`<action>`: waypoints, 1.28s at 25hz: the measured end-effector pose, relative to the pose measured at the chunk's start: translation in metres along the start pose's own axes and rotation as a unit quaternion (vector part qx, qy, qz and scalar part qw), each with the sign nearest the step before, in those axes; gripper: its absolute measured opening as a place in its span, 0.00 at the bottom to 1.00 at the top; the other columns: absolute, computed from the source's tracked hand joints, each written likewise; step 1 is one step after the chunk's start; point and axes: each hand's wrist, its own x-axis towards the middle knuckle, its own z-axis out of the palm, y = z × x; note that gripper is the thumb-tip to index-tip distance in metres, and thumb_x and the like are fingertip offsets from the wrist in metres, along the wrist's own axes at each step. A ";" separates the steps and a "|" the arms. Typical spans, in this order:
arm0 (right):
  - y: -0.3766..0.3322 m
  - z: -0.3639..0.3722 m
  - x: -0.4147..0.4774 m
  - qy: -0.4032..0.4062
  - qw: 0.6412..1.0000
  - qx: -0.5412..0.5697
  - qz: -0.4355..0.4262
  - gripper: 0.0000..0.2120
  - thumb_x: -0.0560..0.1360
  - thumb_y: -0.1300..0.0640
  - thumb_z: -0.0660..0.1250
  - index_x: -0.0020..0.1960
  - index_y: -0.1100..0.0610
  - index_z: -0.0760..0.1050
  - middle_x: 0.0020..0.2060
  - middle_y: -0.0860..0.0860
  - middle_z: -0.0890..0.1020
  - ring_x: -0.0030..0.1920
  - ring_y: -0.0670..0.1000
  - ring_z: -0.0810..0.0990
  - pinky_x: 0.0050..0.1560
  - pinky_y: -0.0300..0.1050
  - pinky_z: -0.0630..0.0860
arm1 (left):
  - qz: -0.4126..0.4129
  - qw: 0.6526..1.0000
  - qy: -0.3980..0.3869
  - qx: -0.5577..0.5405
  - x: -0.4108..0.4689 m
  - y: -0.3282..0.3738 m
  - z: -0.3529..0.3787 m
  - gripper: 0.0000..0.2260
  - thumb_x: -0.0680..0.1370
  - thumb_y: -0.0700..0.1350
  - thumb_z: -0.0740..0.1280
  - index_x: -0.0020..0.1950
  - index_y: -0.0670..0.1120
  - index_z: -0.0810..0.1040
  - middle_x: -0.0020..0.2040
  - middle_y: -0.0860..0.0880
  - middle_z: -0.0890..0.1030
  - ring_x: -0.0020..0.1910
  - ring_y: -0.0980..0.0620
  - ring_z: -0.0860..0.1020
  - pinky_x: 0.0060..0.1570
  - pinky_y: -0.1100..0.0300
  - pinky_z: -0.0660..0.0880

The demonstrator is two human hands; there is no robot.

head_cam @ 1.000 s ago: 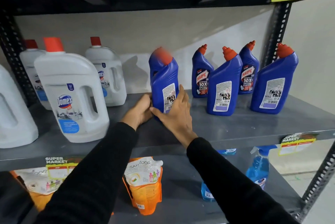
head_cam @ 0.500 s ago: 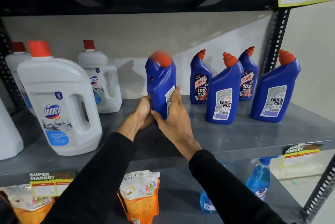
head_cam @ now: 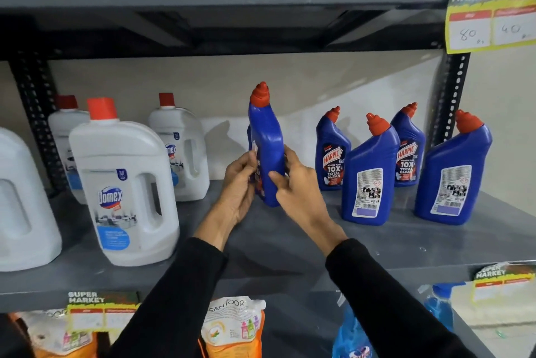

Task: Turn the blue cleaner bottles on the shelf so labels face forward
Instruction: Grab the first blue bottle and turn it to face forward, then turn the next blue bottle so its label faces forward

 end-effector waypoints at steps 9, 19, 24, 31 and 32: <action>0.026 0.001 0.010 0.032 0.997 0.001 0.069 0.25 0.75 0.74 0.56 0.68 0.56 0.70 0.54 0.51 0.82 0.51 0.45 0.80 0.44 0.30 0.77 | 0.075 0.936 0.162 0.303 -0.013 -0.016 0.001 0.18 0.69 0.52 0.76 0.54 0.50 0.75 0.56 0.46 0.76 0.48 0.50 0.80 0.42 0.61 0.80; 0.055 0.013 -0.002 -0.002 0.992 0.030 0.121 0.24 0.76 0.70 0.58 0.67 0.51 0.71 0.55 0.51 0.82 0.60 0.51 0.79 0.56 0.49 0.81 | 0.037 0.903 0.161 0.397 -0.019 -0.024 -0.004 0.17 0.69 0.52 0.76 0.51 0.52 0.73 0.57 0.46 0.73 0.53 0.50 0.79 0.53 0.52 0.80; 0.045 -0.020 -0.028 0.068 0.993 -0.005 0.098 0.23 0.77 0.67 0.65 0.71 0.58 0.70 0.59 0.47 0.80 0.58 0.44 0.80 0.53 0.26 0.75 | 0.071 0.871 0.196 0.446 -0.028 -0.034 0.009 0.41 0.62 0.63 0.76 0.68 0.47 0.66 0.63 0.47 0.68 0.65 0.47 0.70 0.62 0.49 0.71; 0.031 -0.111 -0.039 0.304 0.951 -0.039 -0.028 0.16 0.75 0.65 0.67 0.61 0.53 0.77 0.52 0.50 0.79 0.46 0.42 0.79 0.43 0.30 0.75 | 0.363 0.826 0.038 0.430 -0.048 -0.029 0.084 0.21 0.73 0.48 0.73 0.62 0.43 0.72 0.55 0.49 0.74 0.51 0.51 0.75 0.52 0.61 0.75; 0.040 -0.124 -0.038 0.315 0.947 -0.056 -0.009 0.19 0.75 0.65 0.68 0.64 0.53 0.74 0.55 0.50 0.77 0.49 0.42 0.78 0.45 0.30 0.75 | 0.307 0.850 0.014 0.428 -0.042 -0.034 0.099 0.19 0.75 0.48 0.72 0.63 0.44 0.73 0.54 0.49 0.76 0.49 0.55 0.77 0.50 0.63 0.76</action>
